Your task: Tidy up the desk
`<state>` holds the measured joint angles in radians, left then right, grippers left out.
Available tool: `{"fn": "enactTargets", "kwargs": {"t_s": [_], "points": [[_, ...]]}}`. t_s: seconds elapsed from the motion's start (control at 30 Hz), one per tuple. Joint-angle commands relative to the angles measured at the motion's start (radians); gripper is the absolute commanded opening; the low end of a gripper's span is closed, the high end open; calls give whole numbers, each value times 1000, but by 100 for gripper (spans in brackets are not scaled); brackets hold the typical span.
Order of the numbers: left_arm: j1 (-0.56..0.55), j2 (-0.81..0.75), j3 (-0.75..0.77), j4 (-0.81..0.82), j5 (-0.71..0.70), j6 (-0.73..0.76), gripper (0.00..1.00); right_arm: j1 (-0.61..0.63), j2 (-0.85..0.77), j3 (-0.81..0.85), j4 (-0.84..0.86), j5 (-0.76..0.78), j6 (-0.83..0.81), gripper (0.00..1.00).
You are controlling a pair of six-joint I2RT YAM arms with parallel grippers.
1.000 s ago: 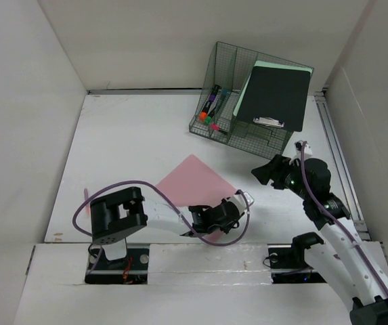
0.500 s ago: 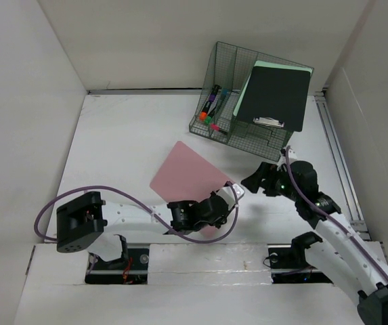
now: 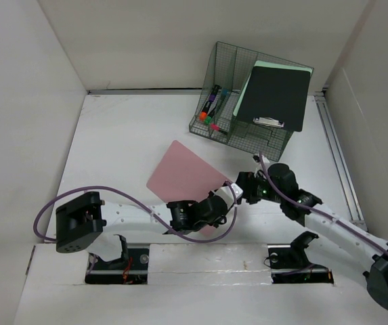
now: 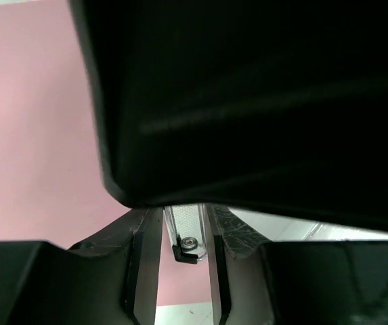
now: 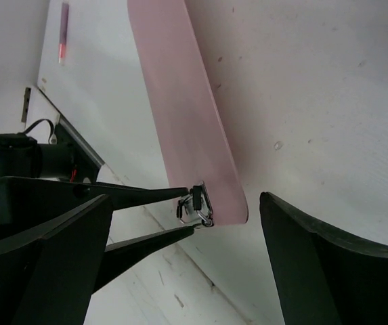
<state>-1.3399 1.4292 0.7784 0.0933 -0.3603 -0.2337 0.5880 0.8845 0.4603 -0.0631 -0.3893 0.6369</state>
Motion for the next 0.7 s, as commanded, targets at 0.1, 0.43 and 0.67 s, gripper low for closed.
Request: {"fn": "enactTargets", "kwargs": {"t_s": [0.1, 0.43, 0.67], "points": [[2, -39, 15, 11, -51, 22, 0, 30, 45, -43, 138, -6, 41, 88], [2, -52, 18, 14, -91, 22, 0, 39, 131, -89, 259, -42, 93, 71], [2, -65, 15, 22, -66, 14, 0, 50, 217, -104, 402, -36, 122, 68]]}}
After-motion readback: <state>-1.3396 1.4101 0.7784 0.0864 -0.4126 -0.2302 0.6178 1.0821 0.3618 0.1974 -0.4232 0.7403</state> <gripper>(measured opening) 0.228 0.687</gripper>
